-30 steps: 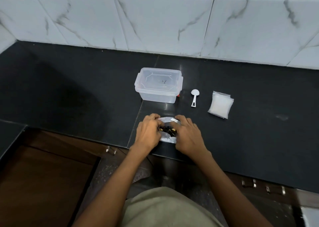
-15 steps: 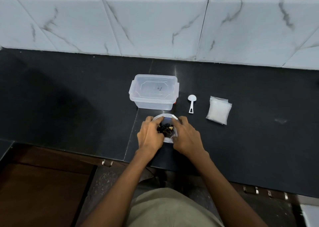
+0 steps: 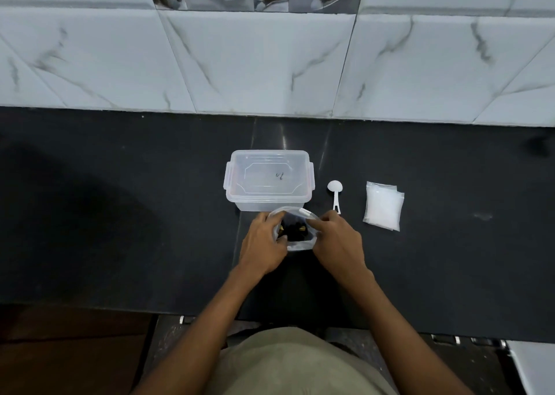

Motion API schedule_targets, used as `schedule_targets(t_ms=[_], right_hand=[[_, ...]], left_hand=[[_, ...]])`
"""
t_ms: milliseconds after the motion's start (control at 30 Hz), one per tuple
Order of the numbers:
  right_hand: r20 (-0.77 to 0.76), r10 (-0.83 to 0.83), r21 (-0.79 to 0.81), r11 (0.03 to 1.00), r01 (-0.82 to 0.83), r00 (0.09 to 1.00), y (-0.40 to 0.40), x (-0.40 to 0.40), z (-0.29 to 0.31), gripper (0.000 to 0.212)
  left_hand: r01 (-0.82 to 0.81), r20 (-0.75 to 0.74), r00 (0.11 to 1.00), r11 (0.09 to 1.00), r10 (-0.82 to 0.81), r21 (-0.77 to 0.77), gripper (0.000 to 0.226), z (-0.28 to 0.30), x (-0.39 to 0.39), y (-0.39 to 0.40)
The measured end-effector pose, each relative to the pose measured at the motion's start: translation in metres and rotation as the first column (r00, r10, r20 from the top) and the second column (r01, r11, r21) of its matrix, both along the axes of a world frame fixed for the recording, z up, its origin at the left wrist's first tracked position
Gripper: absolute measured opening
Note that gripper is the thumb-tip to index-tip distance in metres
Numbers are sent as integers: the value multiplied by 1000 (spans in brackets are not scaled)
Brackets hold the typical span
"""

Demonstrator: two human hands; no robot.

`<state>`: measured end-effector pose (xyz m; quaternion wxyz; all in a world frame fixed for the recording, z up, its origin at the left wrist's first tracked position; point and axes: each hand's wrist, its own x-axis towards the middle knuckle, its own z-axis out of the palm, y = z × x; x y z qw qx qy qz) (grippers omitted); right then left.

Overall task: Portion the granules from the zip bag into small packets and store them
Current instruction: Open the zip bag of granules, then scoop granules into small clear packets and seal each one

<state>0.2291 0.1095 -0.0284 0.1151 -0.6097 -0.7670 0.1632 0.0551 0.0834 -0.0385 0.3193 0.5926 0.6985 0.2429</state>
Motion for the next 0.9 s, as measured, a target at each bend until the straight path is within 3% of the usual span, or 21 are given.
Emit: schedule_targets(t_ms=[233, 400, 467, 567, 733, 900], right_hand=[[-276, -27, 186, 979, 81, 961, -10, 0, -12, 29], [-449, -127, 228, 941, 250, 884, -9, 19, -12, 23], [-410, -243, 192, 919, 344, 879, 0, 35, -12, 27], [-200, -399, 79, 904, 420, 895, 20, 60, -11, 39], [93, -412, 3, 911, 413, 907, 45, 88, -20, 44], [73, -379, -21, 924, 381, 923, 45, 96, -36, 36]], left_hand=[[-44, 63, 998, 948, 25, 316, 34, -7, -4, -2], [-67, 31, 998, 943, 61, 324, 30, -5, 1, 1], [-81, 23, 997, 951, 77, 298, 31, -4, 5, 0], [-131, 21, 991, 966, 129, 222, 32, 0, 11, -4], [-144, 19, 990, 971, 143, 190, 34, 5, 16, -10], [-202, 45, 979, 960, 197, 195, 37, 6, 19, -11]])
